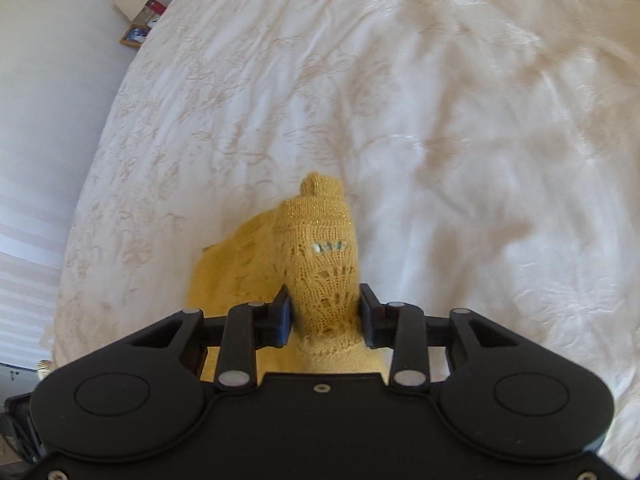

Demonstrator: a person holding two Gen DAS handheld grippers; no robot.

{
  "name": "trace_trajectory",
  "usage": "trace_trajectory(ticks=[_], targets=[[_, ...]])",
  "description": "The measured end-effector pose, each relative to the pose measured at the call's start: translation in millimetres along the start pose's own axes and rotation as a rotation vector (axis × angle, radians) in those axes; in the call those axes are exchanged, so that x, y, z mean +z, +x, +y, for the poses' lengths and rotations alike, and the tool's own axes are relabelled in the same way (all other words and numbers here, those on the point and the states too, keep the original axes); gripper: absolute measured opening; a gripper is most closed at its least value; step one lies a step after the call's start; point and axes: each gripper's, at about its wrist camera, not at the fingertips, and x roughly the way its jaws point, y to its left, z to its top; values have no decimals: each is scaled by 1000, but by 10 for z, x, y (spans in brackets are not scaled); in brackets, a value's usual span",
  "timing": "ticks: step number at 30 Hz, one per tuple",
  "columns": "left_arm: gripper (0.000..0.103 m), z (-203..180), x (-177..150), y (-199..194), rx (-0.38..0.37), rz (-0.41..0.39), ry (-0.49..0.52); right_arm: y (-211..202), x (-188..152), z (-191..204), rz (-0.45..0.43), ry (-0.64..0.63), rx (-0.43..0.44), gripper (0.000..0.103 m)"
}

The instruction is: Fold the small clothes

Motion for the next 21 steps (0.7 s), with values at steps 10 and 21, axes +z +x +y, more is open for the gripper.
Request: trace_trajectory(ticks=[10, 21], targets=[[22, -386, -365, -199, 288, -175, 23, -443, -216, -56, -81, -187, -5, 69], [37, -1113, 290, -39, 295, -411, 217, -490, -621, 157, -40, -364, -27, 93]])
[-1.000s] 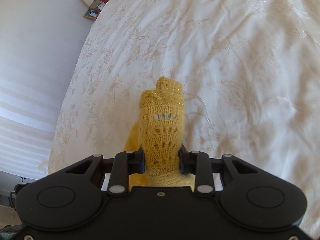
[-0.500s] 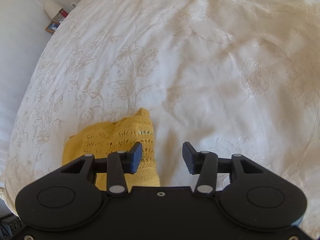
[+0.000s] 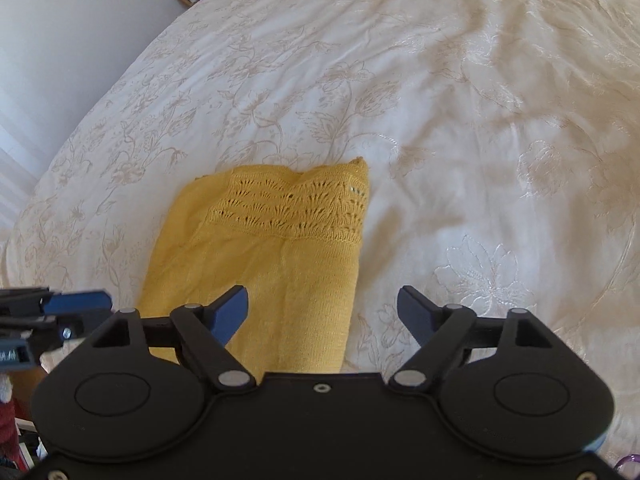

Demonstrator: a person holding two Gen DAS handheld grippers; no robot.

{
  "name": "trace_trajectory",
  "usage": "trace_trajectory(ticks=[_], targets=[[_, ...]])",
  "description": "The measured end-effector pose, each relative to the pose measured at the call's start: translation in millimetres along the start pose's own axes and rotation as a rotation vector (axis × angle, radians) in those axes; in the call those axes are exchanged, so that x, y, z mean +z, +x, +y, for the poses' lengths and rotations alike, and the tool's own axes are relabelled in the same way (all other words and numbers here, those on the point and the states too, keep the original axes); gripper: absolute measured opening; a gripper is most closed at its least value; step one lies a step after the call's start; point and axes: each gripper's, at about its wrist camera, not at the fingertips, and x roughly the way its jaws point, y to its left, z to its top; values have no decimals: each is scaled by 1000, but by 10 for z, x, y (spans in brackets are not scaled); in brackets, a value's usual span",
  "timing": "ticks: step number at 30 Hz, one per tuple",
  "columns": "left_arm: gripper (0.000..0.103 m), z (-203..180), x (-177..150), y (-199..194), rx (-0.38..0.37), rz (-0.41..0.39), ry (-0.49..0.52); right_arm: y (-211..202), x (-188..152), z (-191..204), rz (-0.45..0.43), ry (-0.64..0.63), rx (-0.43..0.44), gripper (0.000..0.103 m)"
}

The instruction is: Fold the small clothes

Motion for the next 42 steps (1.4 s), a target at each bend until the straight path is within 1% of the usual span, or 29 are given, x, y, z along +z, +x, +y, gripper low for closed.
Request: trace_trajectory(ticks=[1, 5, 7, 10, 13, 15, 16, 17, 18, 19, 21, 22, 24, 26, 28, 30, 31, 32, 33, 35, 38, 42], targets=[[37, -12, 69, 108, 6, -4, -8, -2, -21, 16, 0, -4, -6, 94], [41, 204, 260, 296, 69, -8, -17, -3, -88, 56, 2, 15, -19, 102], [43, 259, 325, 415, 108, -3, -7, 7, -106, 69, 8, 34, -19, 102], [44, 413, 352, 473, 163, 20, 7, 29, -113, 90, 7, 54, -26, 102], [49, 508, 364, 609, 184, 65, 27, 66, -104, 115, 8, 72, -23, 102], [56, 540, 350, 663, 211, 67, 51, 92, -92, 131, 9, 79, -19, 102], [56, 558, 344, 675, 222, 65, 57, 105, -81, 136, 10, 79, -19, 102], [56, 594, 346, 691, 247, 68, 59, 113, -71, 145, 9, 79, -21, 102], [57, 653, 349, 703, 265, 75, 46, 119, -59, 157, 5, 76, -23, 102], [57, 713, 344, 702, 271, 75, 23, 123, -42, 168, 2, 73, -25, 102], [68, 845, 333, 701, 283, 88, -33, 127, -6, 187, -4, 69, -29, 102], [69, 885, 321, 695, 282, 91, -48, 134, 12, 197, -7, 66, -28, 102], [72, 898, 305, 690, 282, 94, -36, 171, 45, 225, -6, 54, -30, 102], [74, 874, 303, 691, 294, 95, -15, 252, 71, 246, 13, 41, -41, 102], [78, 875, 297, 694, 306, 94, -22, 364, 73, 245, 44, 30, -57, 102], [91, 904, 283, 697, 325, 93, -40, 533, 43, 220, 102, 14, -90, 102], [94, 923, 276, 699, 330, 94, -49, 629, 13, 199, 143, 7, -118, 102], [101, 956, 275, 703, 332, 99, -64, 703, -9, 172, 175, 5, -130, 102], [103, 984, 276, 704, 326, 104, -77, 763, -40, 117, 192, 15, -118, 102], [103, 1033, 303, 709, 300, 112, -103, 759, -40, 72, 187, 34, -103, 102], [103, 1049, 315, 633, 274, 123, -101, 645, -24, 88, 156, 24, -94, 102], [103, 967, 264, 431, 286, 107, -92, 417, -24, 108, 105, 18, -99, 102]])
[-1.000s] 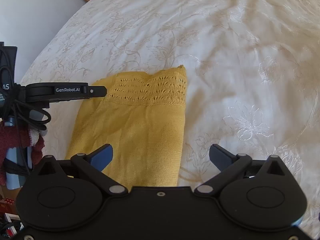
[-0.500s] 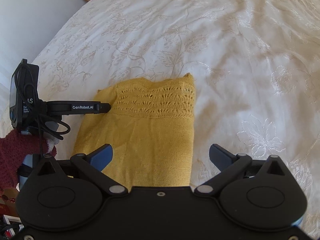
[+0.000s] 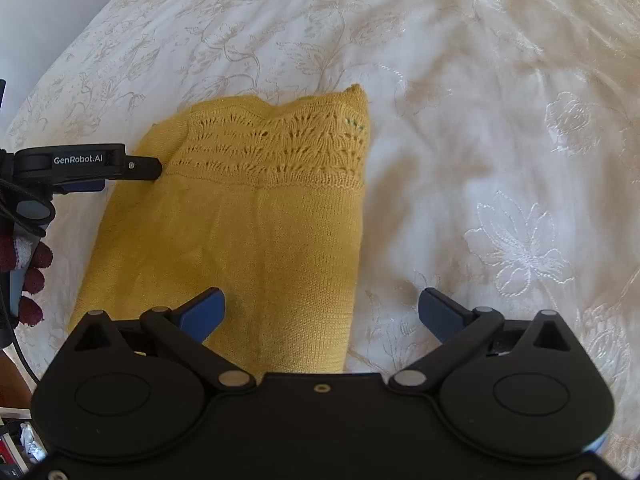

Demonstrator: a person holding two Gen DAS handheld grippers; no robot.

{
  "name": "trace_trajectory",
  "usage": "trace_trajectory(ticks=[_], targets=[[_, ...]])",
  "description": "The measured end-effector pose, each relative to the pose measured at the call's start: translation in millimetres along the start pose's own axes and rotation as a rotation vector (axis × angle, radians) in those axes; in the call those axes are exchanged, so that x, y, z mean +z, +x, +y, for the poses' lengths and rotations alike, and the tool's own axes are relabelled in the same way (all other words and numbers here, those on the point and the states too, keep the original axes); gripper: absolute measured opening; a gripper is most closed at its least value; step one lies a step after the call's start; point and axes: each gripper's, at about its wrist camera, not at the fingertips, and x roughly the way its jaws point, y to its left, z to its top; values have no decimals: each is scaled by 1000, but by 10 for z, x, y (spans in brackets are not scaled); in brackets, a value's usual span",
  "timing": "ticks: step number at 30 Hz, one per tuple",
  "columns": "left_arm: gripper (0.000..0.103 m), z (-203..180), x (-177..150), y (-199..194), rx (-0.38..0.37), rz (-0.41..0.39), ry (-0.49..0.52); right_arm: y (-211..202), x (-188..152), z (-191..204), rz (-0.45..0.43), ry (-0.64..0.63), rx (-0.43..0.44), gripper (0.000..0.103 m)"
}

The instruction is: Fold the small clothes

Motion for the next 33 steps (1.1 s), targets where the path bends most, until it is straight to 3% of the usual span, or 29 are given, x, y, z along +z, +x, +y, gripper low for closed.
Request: trace_trajectory(ticks=[7, 21, 29, 33], targets=[[103, -164, -326, -614, -19, -85, -9, -521, -123, -49, -114, 16, 56, 102], [102, -799, -900, -1573, -20, -248, 19, -1315, -444, 204, -293, -177, 61, 103], [102, -977, -946, -2038, 175, -410, -10, -1677, -566, 359, -427, -226, 36, 102], [102, -1021, -876, -2134, 227, -456, -2, -1775, -563, 422, -475, -202, -13, 102]])
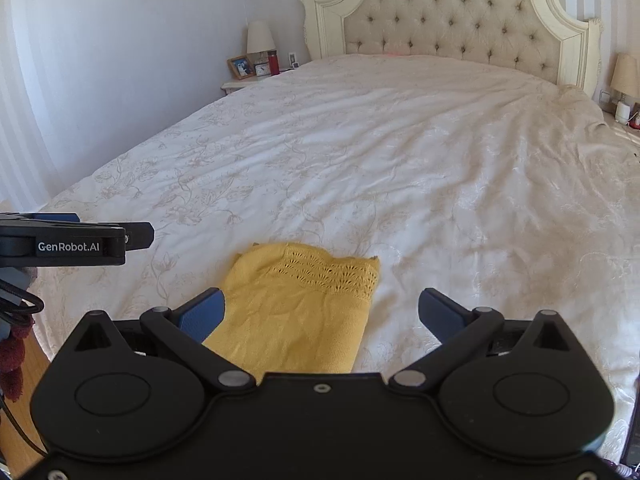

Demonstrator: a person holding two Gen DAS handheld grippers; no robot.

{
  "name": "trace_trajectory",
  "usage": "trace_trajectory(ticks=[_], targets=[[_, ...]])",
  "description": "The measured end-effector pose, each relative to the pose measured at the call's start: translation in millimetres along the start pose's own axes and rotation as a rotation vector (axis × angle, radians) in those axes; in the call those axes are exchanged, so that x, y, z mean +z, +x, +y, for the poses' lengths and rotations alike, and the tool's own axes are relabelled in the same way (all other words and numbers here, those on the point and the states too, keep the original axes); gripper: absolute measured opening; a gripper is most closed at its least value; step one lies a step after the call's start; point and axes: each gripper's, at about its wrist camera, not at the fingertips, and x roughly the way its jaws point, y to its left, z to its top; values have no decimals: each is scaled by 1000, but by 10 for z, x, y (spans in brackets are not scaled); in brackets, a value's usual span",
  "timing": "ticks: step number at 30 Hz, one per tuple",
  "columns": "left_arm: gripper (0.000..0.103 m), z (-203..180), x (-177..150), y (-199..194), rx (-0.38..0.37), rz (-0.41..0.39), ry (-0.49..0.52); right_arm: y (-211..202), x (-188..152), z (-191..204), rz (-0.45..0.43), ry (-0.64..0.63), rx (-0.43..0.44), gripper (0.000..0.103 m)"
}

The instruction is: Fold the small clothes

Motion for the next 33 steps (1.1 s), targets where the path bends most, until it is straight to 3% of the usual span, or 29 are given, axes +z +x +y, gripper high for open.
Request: trace_trajectory(ticks=[10, 18, 26, 33], targets=[[101, -78, -138, 91, -56, 89, 41, 95, 0, 35, 83, 6, -125, 102], [101, -100, -430, 245, -58, 237, 22, 236, -118, 41, 195, 4, -39, 102], [101, -120, -633, 490, -51, 411, 18, 312, -222, -62, 272, 62, -70, 102], [101, -35, -747, 595, -19, 495, -7, 357, -314, -187, 324, 128, -102, 102]])
